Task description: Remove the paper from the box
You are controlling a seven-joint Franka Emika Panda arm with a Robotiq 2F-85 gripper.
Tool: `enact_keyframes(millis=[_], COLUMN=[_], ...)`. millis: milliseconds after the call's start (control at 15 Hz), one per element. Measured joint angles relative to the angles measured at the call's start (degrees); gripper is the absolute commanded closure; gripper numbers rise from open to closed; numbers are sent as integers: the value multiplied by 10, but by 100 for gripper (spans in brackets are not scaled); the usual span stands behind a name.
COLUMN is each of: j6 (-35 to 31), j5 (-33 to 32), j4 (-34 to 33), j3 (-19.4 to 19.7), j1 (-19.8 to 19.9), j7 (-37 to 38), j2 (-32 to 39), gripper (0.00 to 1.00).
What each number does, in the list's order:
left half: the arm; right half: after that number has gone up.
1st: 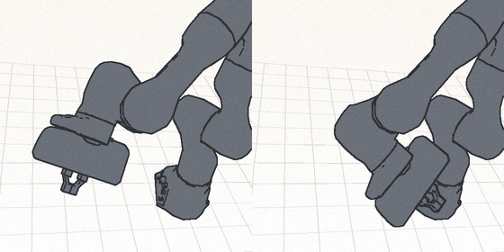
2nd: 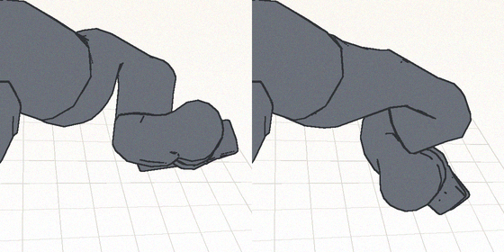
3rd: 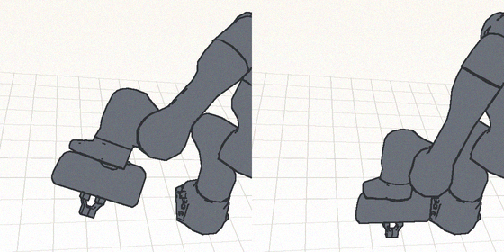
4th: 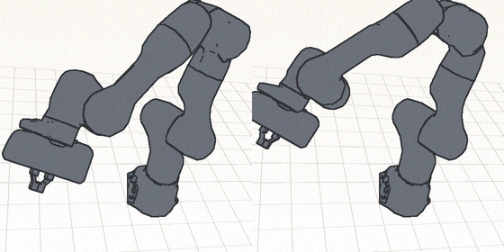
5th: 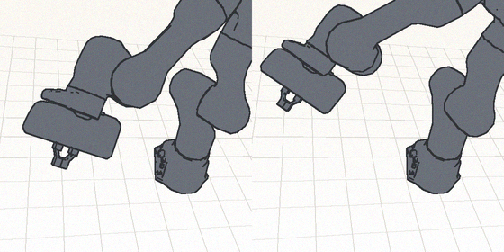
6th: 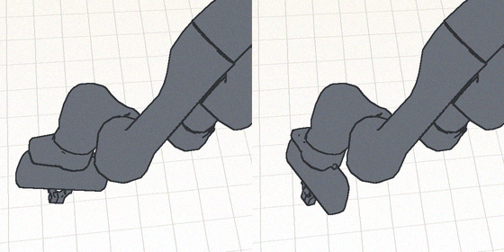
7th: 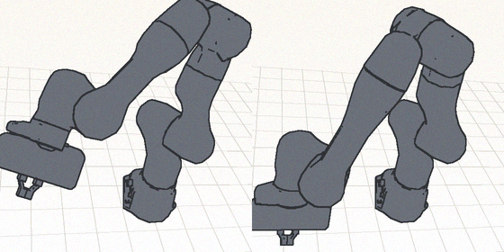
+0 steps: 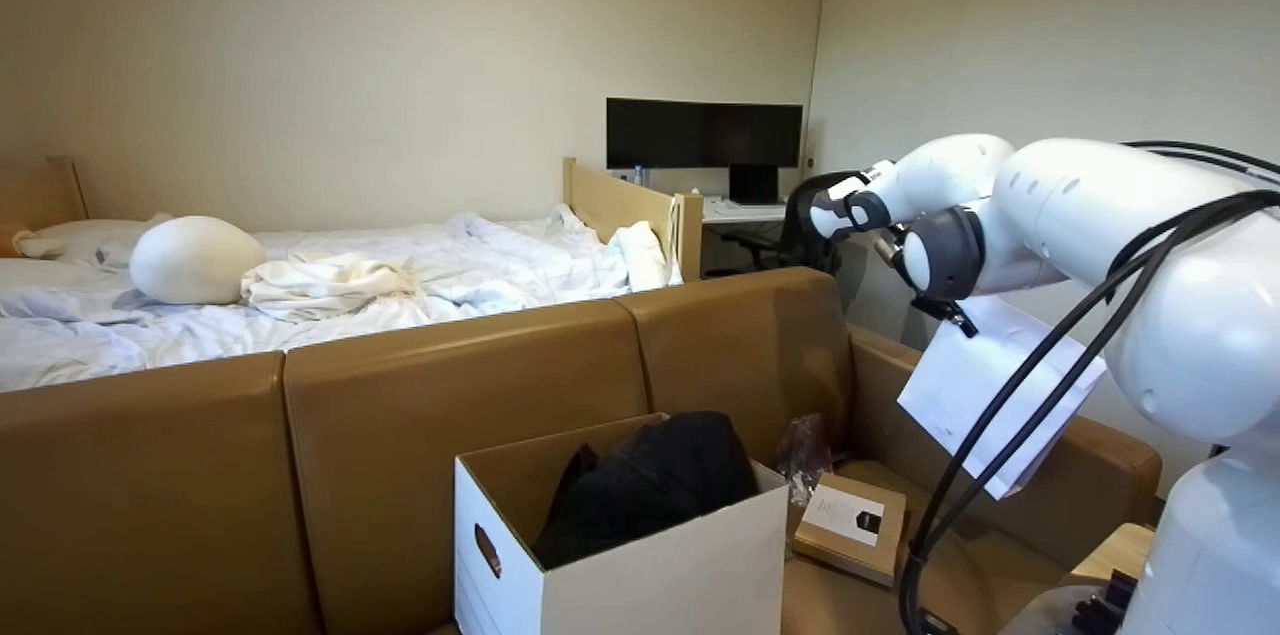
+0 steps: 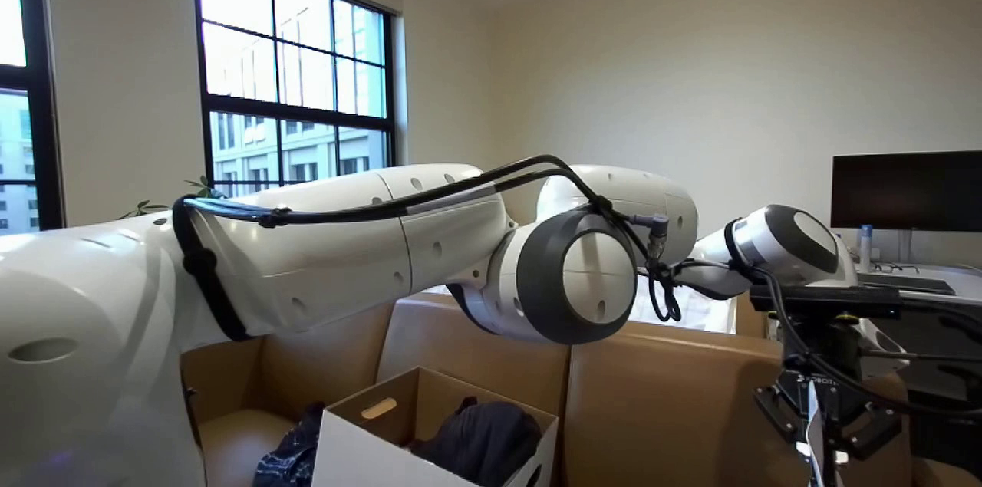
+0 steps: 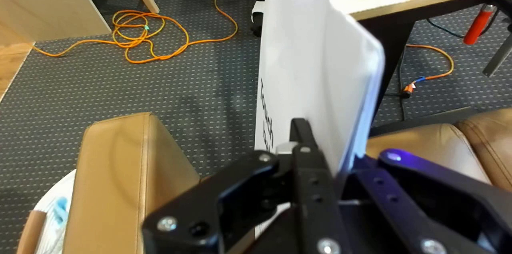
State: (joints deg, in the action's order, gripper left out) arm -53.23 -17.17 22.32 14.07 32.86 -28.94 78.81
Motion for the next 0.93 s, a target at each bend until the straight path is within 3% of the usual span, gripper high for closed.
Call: enact_keyframes(millis=[667,933], j6=[20,18], j5=[0,0], j4=[-8,-8], j3=[-5,-5], j1=[3,12], j7=[1,39], j2=[24,42], gripper=[97,97])
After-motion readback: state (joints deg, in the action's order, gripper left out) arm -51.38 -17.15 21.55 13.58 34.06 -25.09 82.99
